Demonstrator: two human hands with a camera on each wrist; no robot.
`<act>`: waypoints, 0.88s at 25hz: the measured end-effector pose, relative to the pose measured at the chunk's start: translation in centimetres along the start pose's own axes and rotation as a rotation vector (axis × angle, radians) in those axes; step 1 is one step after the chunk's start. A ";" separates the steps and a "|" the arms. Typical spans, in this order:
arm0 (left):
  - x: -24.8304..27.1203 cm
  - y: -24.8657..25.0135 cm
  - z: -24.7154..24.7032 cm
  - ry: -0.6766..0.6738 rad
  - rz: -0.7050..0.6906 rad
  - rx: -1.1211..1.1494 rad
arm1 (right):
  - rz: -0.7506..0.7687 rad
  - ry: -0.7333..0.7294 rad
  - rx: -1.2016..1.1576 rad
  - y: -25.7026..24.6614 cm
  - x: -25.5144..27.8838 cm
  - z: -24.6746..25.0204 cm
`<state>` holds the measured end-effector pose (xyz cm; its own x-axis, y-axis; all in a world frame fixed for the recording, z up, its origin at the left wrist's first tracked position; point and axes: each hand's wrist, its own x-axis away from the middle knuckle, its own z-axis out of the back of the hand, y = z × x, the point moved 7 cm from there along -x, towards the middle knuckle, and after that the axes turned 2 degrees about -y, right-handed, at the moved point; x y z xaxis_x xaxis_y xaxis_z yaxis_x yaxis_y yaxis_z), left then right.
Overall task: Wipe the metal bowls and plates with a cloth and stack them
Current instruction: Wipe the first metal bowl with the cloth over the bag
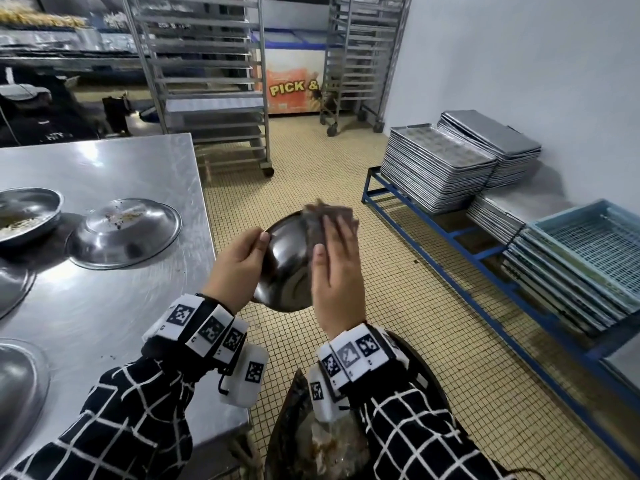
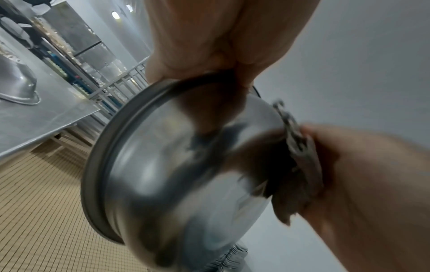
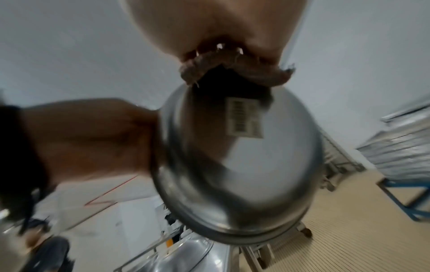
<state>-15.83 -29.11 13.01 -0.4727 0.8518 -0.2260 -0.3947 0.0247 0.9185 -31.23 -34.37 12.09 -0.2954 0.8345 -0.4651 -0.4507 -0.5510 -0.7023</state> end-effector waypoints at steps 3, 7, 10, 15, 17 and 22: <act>0.5 1.1 -0.3 -0.014 -0.106 -0.056 | 0.087 0.063 0.204 -2.4 -0.1 -0.5; 0.3 0.5 0.8 0.025 -0.097 0.018 | -0.298 0.094 -0.296 2.9 -1.4 0.6; 0.0 -1.6 1.2 0.056 0.044 0.336 | -0.756 0.009 -0.781 8.0 0.1 -0.9; 0.4 -2.4 1.2 0.045 0.061 0.272 | -0.658 0.086 -0.841 8.6 -0.3 1.0; 0.4 -1.4 1.4 0.033 0.036 0.295 | -0.487 0.009 -0.563 7.3 -1.9 3.3; -0.3 -0.1 0.4 -0.122 -0.059 0.077 | 0.022 -0.343 0.001 2.8 -5.2 3.7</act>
<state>-15.34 -29.16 13.10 -0.3496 0.9046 -0.2439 -0.3556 0.1127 0.9278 -34.06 -40.26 14.57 -0.5713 0.7745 -0.2716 -0.4419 -0.5691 -0.6934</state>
